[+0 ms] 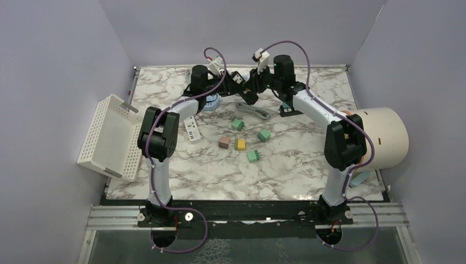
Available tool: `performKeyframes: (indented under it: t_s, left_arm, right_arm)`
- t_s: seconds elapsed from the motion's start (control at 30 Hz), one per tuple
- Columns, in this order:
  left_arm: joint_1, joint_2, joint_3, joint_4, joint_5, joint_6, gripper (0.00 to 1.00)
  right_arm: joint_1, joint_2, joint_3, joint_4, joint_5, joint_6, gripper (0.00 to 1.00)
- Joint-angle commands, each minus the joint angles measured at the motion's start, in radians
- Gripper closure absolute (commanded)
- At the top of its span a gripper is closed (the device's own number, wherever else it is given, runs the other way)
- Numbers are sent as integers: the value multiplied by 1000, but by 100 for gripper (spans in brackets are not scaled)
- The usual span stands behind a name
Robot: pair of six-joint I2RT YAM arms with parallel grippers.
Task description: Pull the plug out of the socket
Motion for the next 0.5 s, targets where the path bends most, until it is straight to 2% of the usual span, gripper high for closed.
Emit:
performKeyframes:
  t_s: [0.0, 0.07, 0.1, 0.17, 0.23, 0.3, 0.33, 0.43, 0.47]
  left_arm:
    - [55, -6, 20, -86, -225, 108, 100]
    - [55, -5, 23, -94, -229, 116, 100]
    - [55, -7, 23, -94, -231, 118, 100]
    - [55, -6, 24, -96, -233, 118, 100]
    - [55, -5, 25, -97, -234, 117, 100]
    - [55, -1, 28, -98, -237, 116, 100]
    - [55, 1, 31, -101, -238, 117, 100]
    - [55, 9, 40, -106, -243, 118, 100]
    - [54, 14, 45, -108, -245, 117, 100]
  right_arm:
    - [-152, -96, 11, 101, -304, 261, 99]
    - [-208, -49, 21, 166, -556, 415, 99]
    - [-210, -38, 29, 147, -581, 425, 99]
    - [-179, -54, 37, 52, -445, 323, 99]
    - [-104, -100, 20, -19, -172, 162, 99]
    - [-11, -150, -34, 4, 108, 17, 99]
    - [15, -179, -63, 33, 185, -17, 99]
    - [17, -217, -117, 92, 225, 12, 99]
    - [-2, -214, -108, 89, 173, 44, 99]
